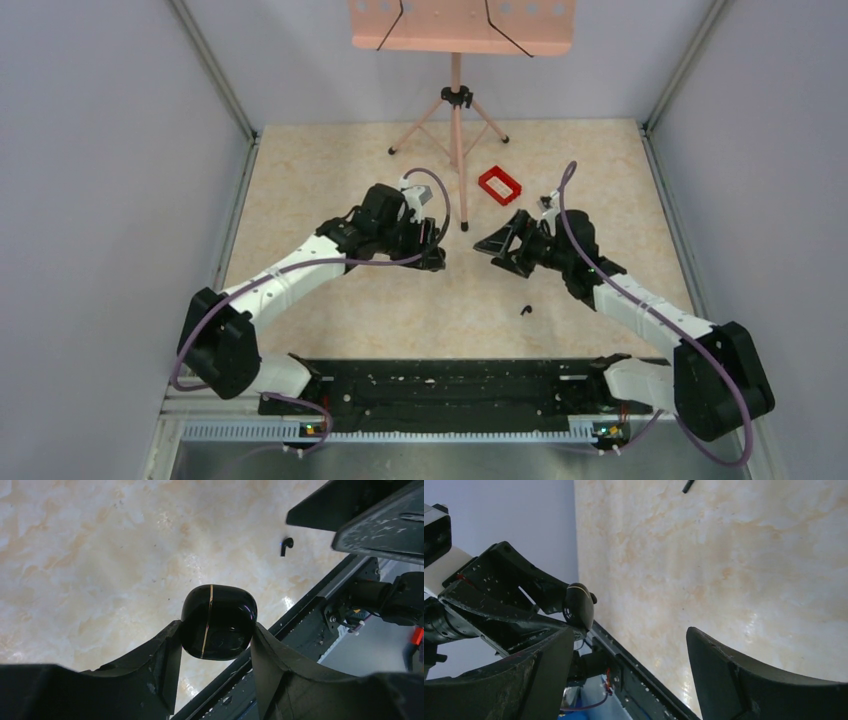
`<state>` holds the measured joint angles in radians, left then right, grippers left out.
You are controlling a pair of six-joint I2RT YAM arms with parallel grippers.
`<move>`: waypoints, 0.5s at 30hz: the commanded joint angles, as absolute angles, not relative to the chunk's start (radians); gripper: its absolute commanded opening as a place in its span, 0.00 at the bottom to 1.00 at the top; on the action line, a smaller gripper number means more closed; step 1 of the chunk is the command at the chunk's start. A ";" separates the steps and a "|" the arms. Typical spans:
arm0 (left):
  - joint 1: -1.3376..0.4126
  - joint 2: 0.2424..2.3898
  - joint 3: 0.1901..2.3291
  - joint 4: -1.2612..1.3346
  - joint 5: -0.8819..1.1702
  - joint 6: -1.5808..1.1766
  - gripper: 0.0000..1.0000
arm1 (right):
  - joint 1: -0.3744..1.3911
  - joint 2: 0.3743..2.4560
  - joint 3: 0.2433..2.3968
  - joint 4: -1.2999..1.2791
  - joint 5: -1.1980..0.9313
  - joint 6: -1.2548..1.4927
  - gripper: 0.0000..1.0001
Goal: Insert the wireless bluetooth earbuds into the charging case
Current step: Pass from the left arm to the right
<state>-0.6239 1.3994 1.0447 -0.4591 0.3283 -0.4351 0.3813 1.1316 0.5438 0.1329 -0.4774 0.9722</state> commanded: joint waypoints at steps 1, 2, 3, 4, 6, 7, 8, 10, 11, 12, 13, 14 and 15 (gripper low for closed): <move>-0.643 1.366 1.049 -0.350 0.435 -0.386 0.20 | 0.424 1.194 0.610 0.287 -0.533 1.062 0.79; -0.651 1.364 1.054 -0.351 0.433 -0.378 0.20 | 0.432 1.207 0.614 0.318 -0.545 1.073 0.77; -0.657 1.365 1.061 -0.353 0.430 -0.372 0.20 | 0.448 1.218 0.623 0.329 -0.551 1.072 0.75; -0.662 1.366 1.067 -0.360 0.431 -0.364 0.20 | 0.459 1.227 0.640 0.317 -0.548 1.067 0.74; -0.674 1.364 1.078 -0.379 0.423 -0.341 0.20 | 0.472 1.239 0.657 0.321 -0.547 1.064 0.72; -0.679 1.360 1.082 -0.389 0.415 -0.331 0.20 | 0.474 1.245 0.659 0.330 -0.546 1.070 0.72; -0.684 1.354 1.082 -0.395 0.409 -0.322 0.20 | 0.475 1.250 0.662 0.335 -0.547 1.073 0.71; -0.692 1.345 1.083 -0.404 0.393 -0.307 0.20 | 0.477 1.264 0.670 0.336 -0.553 1.076 0.69; -0.693 1.346 1.083 -0.411 0.384 -0.303 0.20 | 0.477 1.273 0.672 0.343 -0.559 1.077 0.68; -0.694 1.345 1.085 -0.416 0.376 -0.300 0.20 | 0.478 1.278 0.672 0.347 -0.563 1.078 0.67; -0.695 1.346 1.087 -0.420 0.377 -0.297 0.20 | 0.480 1.284 0.673 0.353 -0.570 1.080 0.66; -0.696 1.346 1.090 -0.423 0.378 -0.295 0.20 | 0.485 1.293 0.679 0.357 -0.582 1.077 0.65; -0.697 1.347 1.091 -0.425 0.381 -0.294 0.20 | 0.490 1.306 0.688 0.346 -0.600 1.071 0.65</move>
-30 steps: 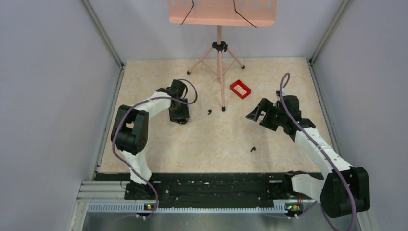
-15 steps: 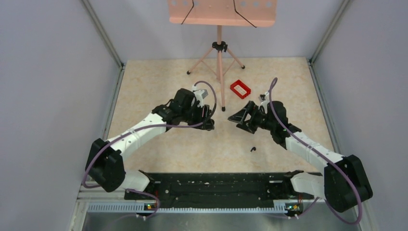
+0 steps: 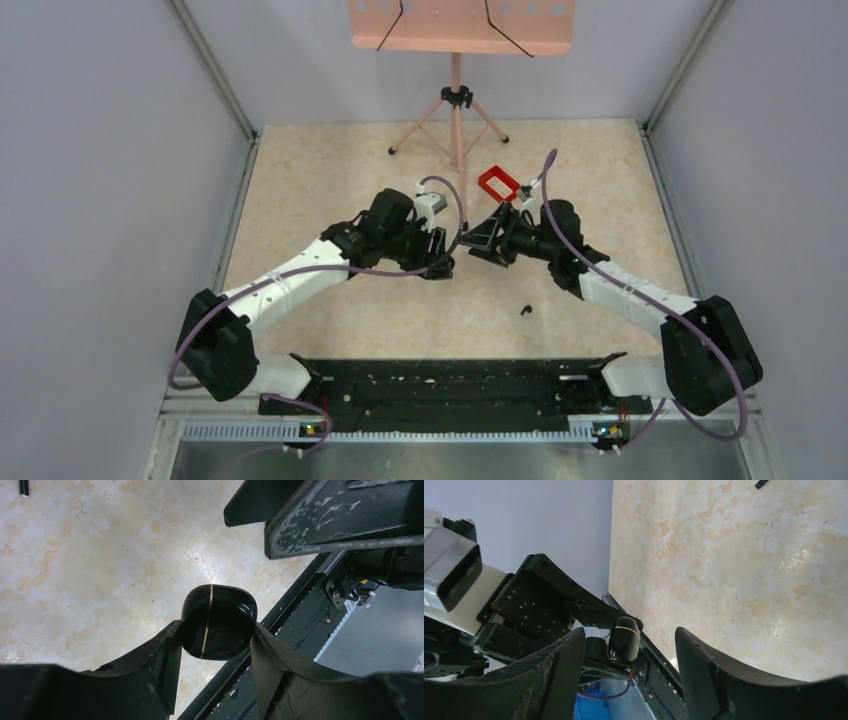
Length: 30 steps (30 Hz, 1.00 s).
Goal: Insert the wireless bluetooth earbuds into the charging case
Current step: Pass from the left arm to the right
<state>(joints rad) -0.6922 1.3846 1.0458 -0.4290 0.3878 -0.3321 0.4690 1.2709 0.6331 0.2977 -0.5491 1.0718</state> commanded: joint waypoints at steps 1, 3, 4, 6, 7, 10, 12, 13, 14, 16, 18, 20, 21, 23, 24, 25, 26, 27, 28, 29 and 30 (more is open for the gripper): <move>-0.700 1.347 1.093 -0.425 0.381 -0.292 0.20 | 0.495 1.323 0.701 0.332 -0.615 1.063 0.65; -0.702 1.346 1.098 -0.428 0.378 -0.289 0.20 | 0.517 1.349 0.715 0.327 -0.640 1.048 0.64; -0.704 1.346 1.101 -0.430 0.375 -0.285 0.20 | 0.526 1.363 0.722 0.324 -0.653 1.041 0.64; -0.705 1.345 1.105 -0.434 0.371 -0.282 0.20 | 0.546 1.389 0.737 0.317 -0.681 1.029 0.63; -0.706 1.345 1.107 -0.435 0.372 -0.279 0.20 | 0.557 1.399 0.744 0.310 -0.688 1.021 0.63; -0.707 1.347 1.114 -0.438 0.364 -0.274 0.20 | 0.576 1.413 0.744 0.318 -0.699 1.021 0.57; -0.709 1.351 1.121 -0.451 0.352 -0.267 0.20 | 0.579 1.414 0.732 0.349 -0.709 1.037 0.48; -0.709 1.354 1.124 -0.457 0.345 -0.263 0.20 | 0.579 1.412 0.727 0.356 -0.710 1.042 0.42; -0.710 1.355 1.125 -0.461 0.338 -0.260 0.20 | 0.579 1.408 0.724 0.358 -0.711 1.045 0.37; -0.711 1.352 1.124 -0.464 0.330 -0.259 0.21 | 0.579 1.406 0.716 0.375 -0.714 1.057 0.22; -0.712 1.347 1.123 -0.463 0.320 -0.267 0.27 | 0.578 1.404 0.706 0.407 -0.718 1.078 0.05; -0.713 1.340 1.121 -0.466 0.303 -0.285 0.50 | 0.575 1.407 0.690 0.454 -0.733 1.109 0.00; -0.712 1.337 1.121 -0.466 0.309 -0.294 0.72 | 0.571 1.409 0.690 0.451 -0.736 1.102 0.00; -0.712 1.328 1.130 -0.479 0.342 -0.303 0.92 | 0.549 1.403 0.693 0.415 -0.731 1.063 0.00; -0.712 1.324 1.142 -0.493 0.356 -0.304 0.96 | 0.533 1.398 0.685 0.421 -0.737 1.048 0.00; -0.711 1.314 1.148 -0.503 0.369 -0.299 0.98 | 0.513 1.388 0.678 0.432 -0.752 1.033 0.00; -0.709 1.305 1.148 -0.509 0.385 -0.291 0.99 | 0.492 1.380 0.673 0.435 -0.768 1.014 0.00; -0.707 1.295 1.146 -0.514 0.393 -0.285 0.99 | 0.467 1.371 0.671 0.433 -0.784 0.989 0.00; -0.701 1.283 1.142 -0.519 0.397 -0.284 0.99 | 0.447 1.358 0.672 0.433 -0.811 0.965 0.00; -0.691 1.269 1.132 -0.515 0.416 -0.285 0.99 | 0.427 1.344 0.679 0.408 -0.828 0.931 0.00; -0.674 1.255 1.121 -0.507 0.449 -0.293 0.99 | 0.407 1.328 0.689 0.359 -0.832 0.884 0.00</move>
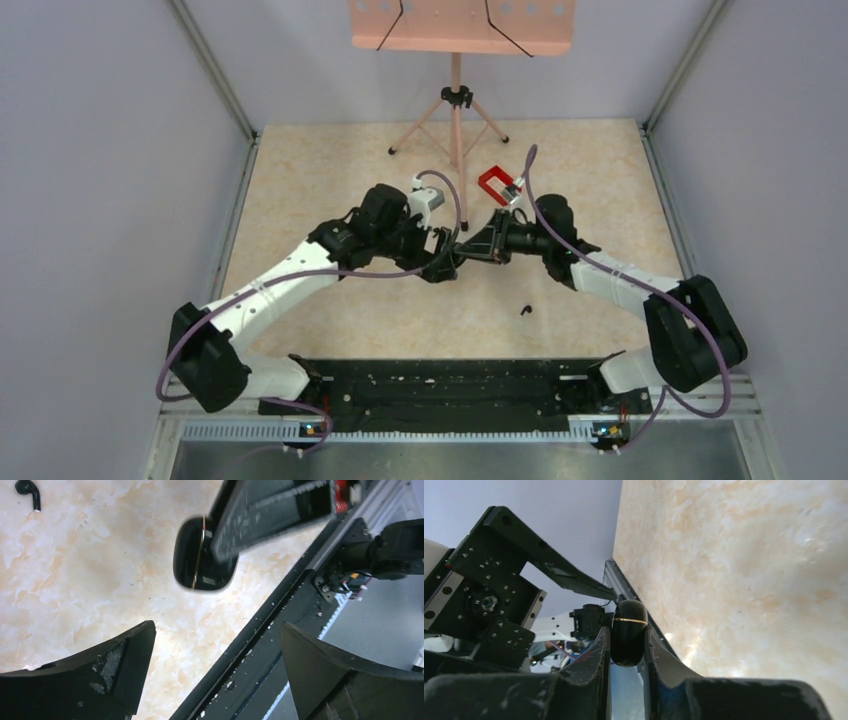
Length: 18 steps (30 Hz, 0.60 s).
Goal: Insert the wireless bluetooth earbuds into the charging case
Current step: Pass from the left arm to the right, then open the charging case.
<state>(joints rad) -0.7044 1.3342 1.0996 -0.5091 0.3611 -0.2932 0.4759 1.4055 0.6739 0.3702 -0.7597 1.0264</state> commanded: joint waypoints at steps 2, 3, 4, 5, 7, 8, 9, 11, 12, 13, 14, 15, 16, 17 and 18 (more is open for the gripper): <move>-0.624 1.220 1.082 -0.466 0.547 -0.335 0.99 | 0.386 1.299 0.712 0.266 -0.846 0.781 0.00; -0.591 1.203 1.053 -0.404 0.598 -0.376 0.98 | 0.379 1.286 0.714 0.247 -0.865 0.746 0.00; -0.551 1.184 1.014 -0.333 0.653 -0.425 0.96 | 0.375 1.271 0.715 0.248 -0.898 0.715 0.00; -0.512 1.162 0.973 -0.241 0.711 -0.510 0.92 | 0.374 1.253 0.713 0.247 -0.931 0.671 0.00; -0.458 1.138 0.882 -0.037 0.804 -0.650 0.85 | 0.373 1.229 0.708 0.246 -0.968 0.625 0.00; -0.443 1.132 0.854 0.050 0.839 -0.707 0.82 | 0.372 1.220 0.705 0.252 -0.994 0.615 0.00; -0.434 1.129 0.836 0.105 0.861 -0.739 0.80 | 0.371 1.214 0.702 0.275 -1.029 0.616 0.00; -0.431 1.131 0.830 0.126 0.890 -0.758 0.79 | 0.372 1.211 0.684 0.354 -1.100 0.650 0.00; -0.431 1.139 0.831 0.126 0.911 -0.756 0.79 | 0.371 1.210 0.674 0.402 -1.127 0.677 0.00; -0.431 1.148 0.830 0.128 0.936 -0.754 0.79 | 0.373 1.211 0.665 0.450 -1.150 0.703 0.00; -0.431 1.162 0.828 0.129 0.971 -0.746 0.79 | 0.373 1.213 0.655 0.505 -1.170 0.738 0.00; -0.431 1.177 0.828 0.130 1.005 -0.742 0.79 | 0.373 1.214 0.648 0.539 -1.181 0.762 0.00; -0.432 1.194 0.826 0.153 1.042 -0.759 0.78 | 0.374 1.218 0.647 0.542 -1.190 0.766 0.00; -0.437 1.209 0.816 0.206 1.076 -0.790 0.77 | 0.374 1.224 0.652 0.531 -1.193 0.762 0.00; -0.446 1.219 0.813 0.255 1.099 -0.811 0.76 | 0.376 1.228 0.653 0.531 -1.194 0.764 0.00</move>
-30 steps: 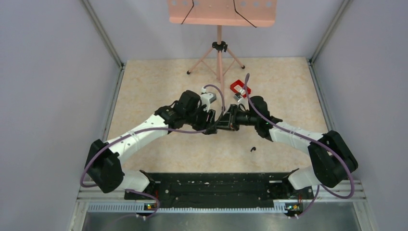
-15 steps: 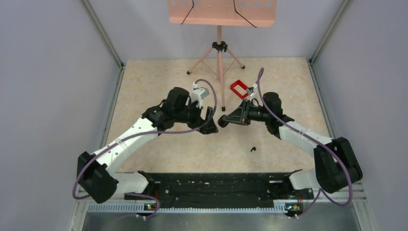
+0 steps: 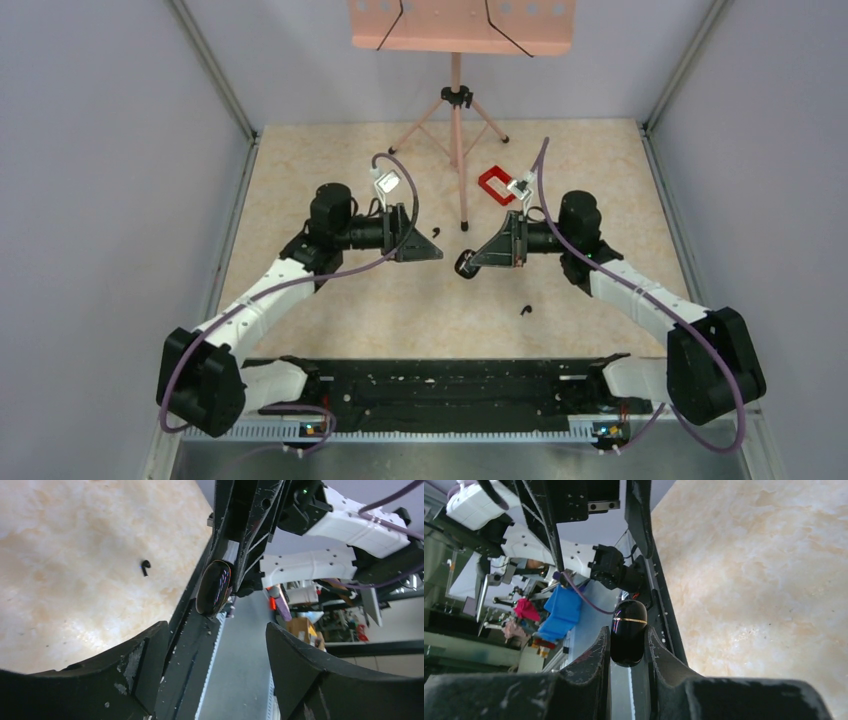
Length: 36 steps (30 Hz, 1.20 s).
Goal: Insert the wireless bluetooth earbuds into the charging case
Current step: Open the charging case.
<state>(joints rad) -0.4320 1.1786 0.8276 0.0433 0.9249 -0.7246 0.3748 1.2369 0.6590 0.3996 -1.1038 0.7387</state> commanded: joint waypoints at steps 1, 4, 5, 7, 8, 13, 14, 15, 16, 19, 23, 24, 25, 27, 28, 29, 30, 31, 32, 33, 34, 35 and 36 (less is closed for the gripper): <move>-0.455 1.227 0.817 0.265 1.101 -0.806 0.75 | 0.381 1.229 0.651 0.541 -1.194 0.770 0.00; -0.501 1.257 0.861 0.152 1.076 -0.713 0.70 | 0.401 1.232 0.657 0.565 -1.189 0.788 0.00; -0.517 1.269 0.879 0.112 1.067 -0.685 0.69 | 0.406 1.232 0.662 0.562 -1.185 0.786 0.00; -0.547 1.286 0.899 0.083 1.059 -0.667 0.65 | 0.418 1.237 0.668 0.556 -1.182 0.782 0.00; -0.552 1.293 0.902 0.086 1.055 -0.670 0.63 | 0.422 1.239 0.670 0.552 -1.182 0.780 0.00; -0.555 1.304 0.893 0.149 1.057 -0.721 0.52 | 0.436 1.248 0.674 0.550 -1.181 0.778 0.00; -0.555 1.305 0.892 0.157 1.059 -0.727 0.50 | 0.436 1.249 0.674 0.548 -1.180 0.779 0.00; -0.555 1.306 0.892 0.157 1.062 -0.727 0.49 | 0.436 1.250 0.674 0.547 -1.181 0.778 0.00; -0.554 1.308 0.893 0.153 1.065 -0.724 0.49 | 0.436 1.251 0.674 0.547 -1.181 0.778 0.00; -0.555 1.318 0.894 0.140 1.065 -0.717 0.49 | 0.437 1.253 0.675 0.543 -1.183 0.777 0.00; -0.556 1.331 0.903 0.143 1.067 -0.723 0.49 | 0.445 1.255 0.677 0.540 -1.181 0.777 0.00; -0.557 1.334 0.905 0.149 1.068 -0.727 0.49 | 0.446 1.253 0.677 0.540 -1.181 0.777 0.00; -0.559 1.334 0.906 0.153 1.069 -0.730 0.49 | 0.445 1.253 0.676 0.540 -1.181 0.776 0.00; -0.561 1.337 0.907 0.158 1.066 -0.735 0.45 | 0.446 1.253 0.677 0.541 -1.181 0.777 0.00; -0.561 1.339 0.906 0.164 1.066 -0.742 0.39 | 0.447 1.254 0.677 0.541 -1.180 0.776 0.00; -0.562 1.341 0.903 0.178 1.068 -0.751 0.31 | 0.448 1.255 0.677 0.538 -1.180 0.772 0.00; -0.563 1.342 0.900 0.201 1.070 -0.764 0.21 | 0.447 1.256 0.677 0.535 -1.182 0.771 0.00; -0.564 1.345 0.900 0.210 1.072 -0.775 0.08 | 0.446 1.260 0.678 0.530 -1.186 0.767 0.00; -0.563 1.346 0.900 0.213 1.072 -0.784 0.00 | 0.447 1.264 0.678 0.528 -1.193 0.764 0.00; -0.563 1.348 0.900 0.215 1.075 -0.788 0.00 | 0.447 1.267 0.678 0.515 -1.194 0.757 0.00; -0.564 1.346 0.899 0.217 1.078 -0.791 0.00 | 0.446 1.268 0.680 0.494 -1.193 0.741 0.00; -0.564 1.342 0.896 0.218 1.082 -0.792 0.00 | 0.447 1.269 0.683 0.466 -1.192 0.719 0.00; -0.563 1.336 0.892 0.220 1.086 -0.793 0.00 | 0.447 1.270 0.687 0.429 -1.189 0.694 0.00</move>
<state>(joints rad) -0.5571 1.3399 0.8616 0.1215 1.0847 -0.7517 0.4332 1.2533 0.6544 0.4801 -1.1877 0.7887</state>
